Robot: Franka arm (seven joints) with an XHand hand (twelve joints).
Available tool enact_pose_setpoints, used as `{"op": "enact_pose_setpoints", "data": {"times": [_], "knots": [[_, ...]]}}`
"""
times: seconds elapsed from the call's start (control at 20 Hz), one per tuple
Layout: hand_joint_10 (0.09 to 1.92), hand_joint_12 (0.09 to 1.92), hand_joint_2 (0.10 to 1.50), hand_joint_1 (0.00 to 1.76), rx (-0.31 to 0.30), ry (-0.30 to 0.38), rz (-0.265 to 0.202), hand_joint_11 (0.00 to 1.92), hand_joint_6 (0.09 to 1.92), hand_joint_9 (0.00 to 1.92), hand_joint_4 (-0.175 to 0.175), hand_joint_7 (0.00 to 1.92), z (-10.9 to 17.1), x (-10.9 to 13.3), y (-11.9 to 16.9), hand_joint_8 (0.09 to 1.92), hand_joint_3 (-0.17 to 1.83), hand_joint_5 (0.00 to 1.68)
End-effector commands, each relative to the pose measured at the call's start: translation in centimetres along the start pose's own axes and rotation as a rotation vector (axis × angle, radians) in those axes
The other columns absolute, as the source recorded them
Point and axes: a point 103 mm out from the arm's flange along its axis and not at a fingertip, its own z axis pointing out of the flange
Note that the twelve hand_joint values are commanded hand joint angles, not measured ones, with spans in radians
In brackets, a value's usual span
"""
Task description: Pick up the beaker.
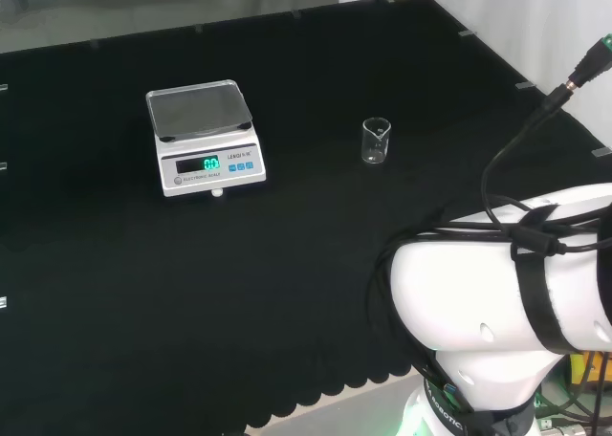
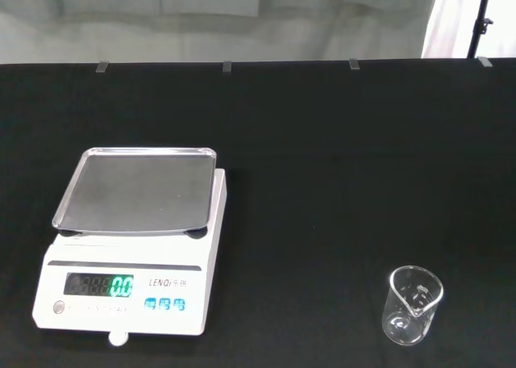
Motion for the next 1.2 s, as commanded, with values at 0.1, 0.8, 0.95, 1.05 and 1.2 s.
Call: {"op": "enact_pose_setpoints", "data": {"times": [0.1,0.8,0.95,1.05,1.2], "knots": [[0.49,1.44,0.86,0.46,-0.011,-0.018,0.008,0.01,0.09,0.0,-0.093,0.0,-0.2,0.3,0.3,0.38,0.54,0.04],[0.46,1.49,0.91,0.46,0.053,-0.006,0.07,0.0,0.09,0.0,-0.102,0.0,2.9,-1.0,6.9,0.31,0.44,0.16],[0.43,1.48,0.91,0.46,0.076,0.0,0.08,0.0,0.09,0.0,-0.104,0.0,4.0,-1.6,8.6,0.28,0.43,0.19],[0.42,1.48,0.91,0.46,0.1,-0.006,0.087,0.0,0.09,0.0,-0.105,0.0,5.0,-2.1,10.0,0.26,0.42,0.2],[0.41,1.47,0.91,0.46,0.119,0.012,0.109,0.0,0.09,0.0,-0.105,0.0,6.5,-3.1,11.5,0.25,0.42,0.21]]}}
